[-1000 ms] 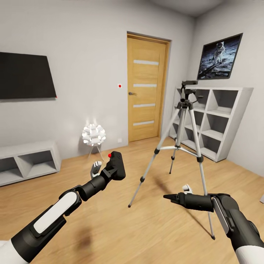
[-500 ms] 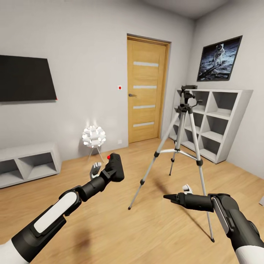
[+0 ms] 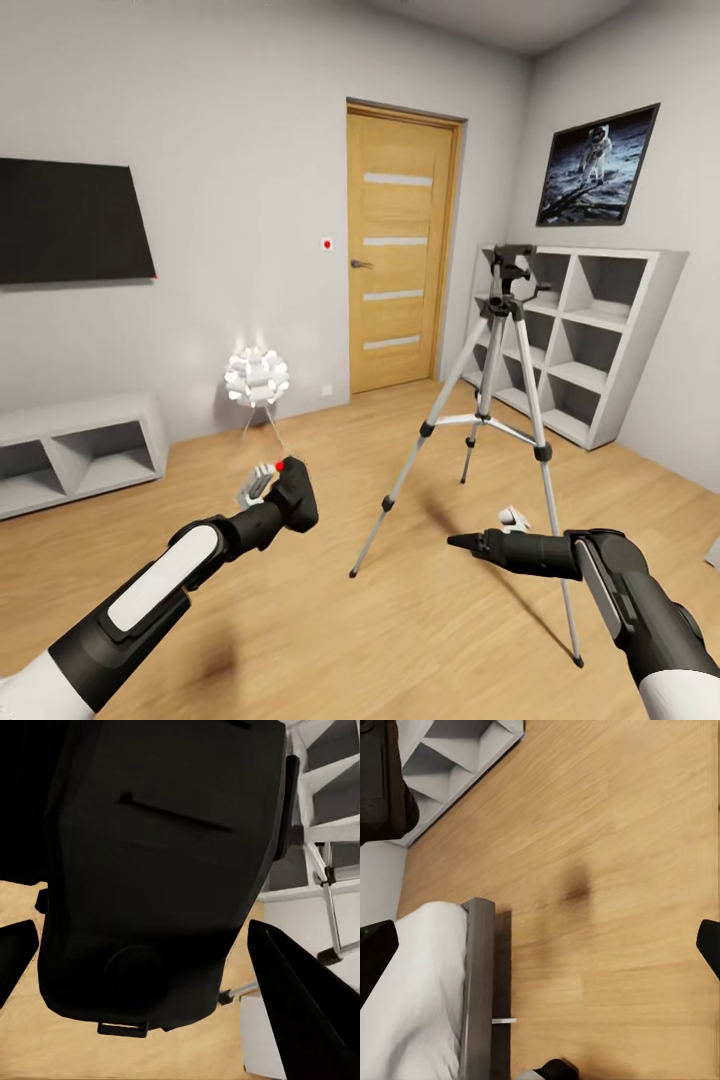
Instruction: Attach the digital camera to the camera tripod in the bedroom.
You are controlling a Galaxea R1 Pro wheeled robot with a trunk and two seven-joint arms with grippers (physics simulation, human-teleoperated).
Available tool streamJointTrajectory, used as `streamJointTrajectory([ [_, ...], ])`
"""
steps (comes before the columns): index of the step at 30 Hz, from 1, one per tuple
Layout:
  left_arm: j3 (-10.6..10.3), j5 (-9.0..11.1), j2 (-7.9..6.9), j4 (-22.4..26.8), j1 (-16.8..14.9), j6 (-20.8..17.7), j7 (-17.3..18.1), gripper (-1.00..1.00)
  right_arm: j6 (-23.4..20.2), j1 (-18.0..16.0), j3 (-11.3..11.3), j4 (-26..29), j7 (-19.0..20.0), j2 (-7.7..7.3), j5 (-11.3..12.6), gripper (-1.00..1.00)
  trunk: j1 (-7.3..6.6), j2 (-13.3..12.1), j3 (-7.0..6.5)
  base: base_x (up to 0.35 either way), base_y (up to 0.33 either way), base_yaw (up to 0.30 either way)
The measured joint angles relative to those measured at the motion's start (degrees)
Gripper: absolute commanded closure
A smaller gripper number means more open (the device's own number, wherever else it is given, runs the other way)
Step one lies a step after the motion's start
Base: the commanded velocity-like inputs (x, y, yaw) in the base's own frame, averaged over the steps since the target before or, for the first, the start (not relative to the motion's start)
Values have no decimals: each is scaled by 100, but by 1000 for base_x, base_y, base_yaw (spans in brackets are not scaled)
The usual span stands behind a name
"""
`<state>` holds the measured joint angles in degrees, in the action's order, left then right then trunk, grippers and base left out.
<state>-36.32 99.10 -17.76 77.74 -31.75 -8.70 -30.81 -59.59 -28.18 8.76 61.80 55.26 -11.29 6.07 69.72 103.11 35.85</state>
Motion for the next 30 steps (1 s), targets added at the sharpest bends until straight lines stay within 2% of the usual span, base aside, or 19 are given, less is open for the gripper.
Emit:
streamJointTrajectory([
  [4,1,-12,39,-306,0,0,-65,100,0,0,3,-6,-64,-5,22,-100,-88,-161,-72,0,0,0],
  [11,8,-11,50,-488,0,-4,-93,100,-1,0,5,-10,-188,-8,45,-100,-242,-441,-198,0,0,0],
  [30,27,28,49,-528,0,4,-100,100,0,0,25,-10,-249,-1,36,-100,-659,-1203,-539,0,0,0],
])
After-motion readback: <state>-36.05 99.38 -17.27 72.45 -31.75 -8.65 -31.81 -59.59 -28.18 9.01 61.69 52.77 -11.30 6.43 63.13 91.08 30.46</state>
